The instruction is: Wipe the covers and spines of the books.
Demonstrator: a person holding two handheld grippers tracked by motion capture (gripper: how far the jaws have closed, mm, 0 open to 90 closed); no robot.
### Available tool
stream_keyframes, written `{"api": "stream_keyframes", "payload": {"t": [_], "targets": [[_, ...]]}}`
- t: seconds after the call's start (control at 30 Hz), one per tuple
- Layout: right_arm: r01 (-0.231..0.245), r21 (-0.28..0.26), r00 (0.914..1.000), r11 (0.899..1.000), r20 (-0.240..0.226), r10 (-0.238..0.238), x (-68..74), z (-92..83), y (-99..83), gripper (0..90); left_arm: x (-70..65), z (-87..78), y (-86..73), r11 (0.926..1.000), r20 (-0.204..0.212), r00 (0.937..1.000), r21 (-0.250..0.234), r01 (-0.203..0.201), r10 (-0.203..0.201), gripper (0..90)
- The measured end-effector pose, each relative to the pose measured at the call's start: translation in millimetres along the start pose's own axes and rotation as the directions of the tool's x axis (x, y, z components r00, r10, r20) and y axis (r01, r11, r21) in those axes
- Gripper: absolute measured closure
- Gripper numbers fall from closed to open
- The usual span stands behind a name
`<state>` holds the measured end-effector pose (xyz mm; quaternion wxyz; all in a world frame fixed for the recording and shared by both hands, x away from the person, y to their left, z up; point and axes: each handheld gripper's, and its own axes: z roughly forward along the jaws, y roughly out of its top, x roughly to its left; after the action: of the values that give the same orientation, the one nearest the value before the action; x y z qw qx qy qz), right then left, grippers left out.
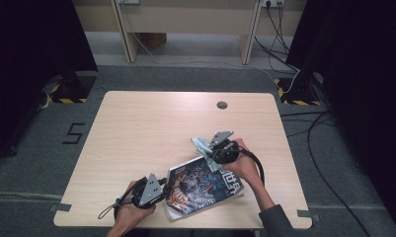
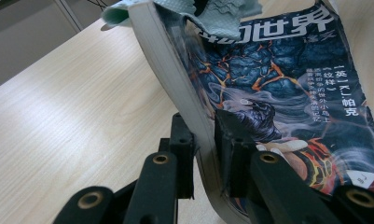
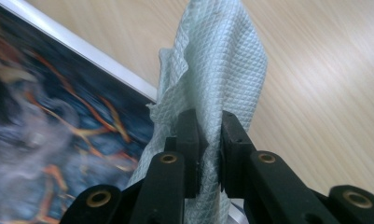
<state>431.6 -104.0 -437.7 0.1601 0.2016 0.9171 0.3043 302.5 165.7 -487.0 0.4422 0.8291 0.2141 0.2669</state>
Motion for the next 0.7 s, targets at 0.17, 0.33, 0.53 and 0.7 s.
{"api": "stream_keyframes", "payload": {"t": [0.17,0.33,0.53,0.7], "targets": [[0.081,-0.012,0.9967,0.997,-0.010,-0.081,17.1,-4.5,13.9,80.9,0.1,0.4,-0.3,1.0000,-0.001,1.0000,-0.001,-0.002,0.002,77.2],[0.064,-0.012,0.9977,0.998,-0.019,-0.064,12.3,-0.8,9.8,80.8,-0.3,0.9,0.1,0.9999,-0.002,0.9999,0.003,-0.011,0.011,76.9],[0.003,0.014,1.0000,1.000,0.003,-0.003,-7.7,4.5,-6.1,81.0,0.3,0.8,0.6,0.9997,0.000,0.9997,0.003,-0.024,0.024,76.9],[-0.012,0.040,0.9996,0.999,0.028,0.011,-21.0,11.4,-11.9,81.1,0.9,2.0,0.1,0.9999,-0.001,0.9999,0.003,-0.016,0.016,76.5]]}}
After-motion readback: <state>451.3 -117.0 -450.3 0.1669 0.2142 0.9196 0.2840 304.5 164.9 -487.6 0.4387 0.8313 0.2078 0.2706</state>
